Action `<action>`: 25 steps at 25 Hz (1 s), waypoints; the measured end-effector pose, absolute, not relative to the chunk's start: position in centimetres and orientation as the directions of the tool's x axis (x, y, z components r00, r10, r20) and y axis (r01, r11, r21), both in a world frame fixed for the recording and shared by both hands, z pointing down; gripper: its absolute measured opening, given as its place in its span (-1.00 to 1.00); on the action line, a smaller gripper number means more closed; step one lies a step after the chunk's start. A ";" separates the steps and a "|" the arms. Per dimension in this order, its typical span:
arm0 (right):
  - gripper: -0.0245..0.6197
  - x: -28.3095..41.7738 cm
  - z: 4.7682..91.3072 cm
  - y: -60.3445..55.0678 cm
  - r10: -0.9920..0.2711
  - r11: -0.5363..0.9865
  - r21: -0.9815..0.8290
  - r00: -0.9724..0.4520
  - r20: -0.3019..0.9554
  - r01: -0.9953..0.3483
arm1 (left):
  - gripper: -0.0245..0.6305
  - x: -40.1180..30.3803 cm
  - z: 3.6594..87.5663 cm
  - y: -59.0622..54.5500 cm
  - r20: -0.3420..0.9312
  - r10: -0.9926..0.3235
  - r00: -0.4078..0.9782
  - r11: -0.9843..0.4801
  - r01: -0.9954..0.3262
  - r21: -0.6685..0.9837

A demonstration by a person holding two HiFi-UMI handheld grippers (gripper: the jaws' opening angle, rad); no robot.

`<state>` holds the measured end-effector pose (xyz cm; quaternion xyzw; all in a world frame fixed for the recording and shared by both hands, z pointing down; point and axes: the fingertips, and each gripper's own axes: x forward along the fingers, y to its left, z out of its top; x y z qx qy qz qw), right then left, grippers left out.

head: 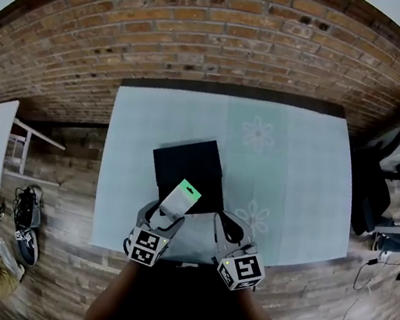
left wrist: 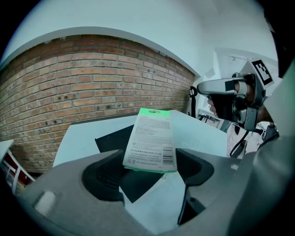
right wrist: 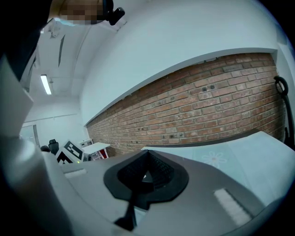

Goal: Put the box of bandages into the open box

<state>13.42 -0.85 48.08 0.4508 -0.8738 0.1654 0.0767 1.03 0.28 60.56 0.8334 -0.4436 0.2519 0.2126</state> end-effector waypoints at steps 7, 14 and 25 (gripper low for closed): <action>-0.92 14.0 48.6 -2.0 -0.742 0.561 -0.240 -0.610 0.278 -0.792 | 0.19 2.1 62.7 -0.4 0.658 -0.594 0.464 -0.535 -0.838 0.107; -0.92 14.4 49.3 -2.8 -0.740 0.552 -0.252 -0.607 0.291 -0.795 | 0.19 2.3 64.7 -0.7 0.701 -0.545 0.461 -0.558 -0.823 0.108; -0.92 14.6 49.9 -3.9 -0.750 0.525 -0.259 -0.585 0.309 -0.811 | 0.19 2.5 68.7 -1.3 0.781 -0.393 0.486 -0.690 -0.717 0.099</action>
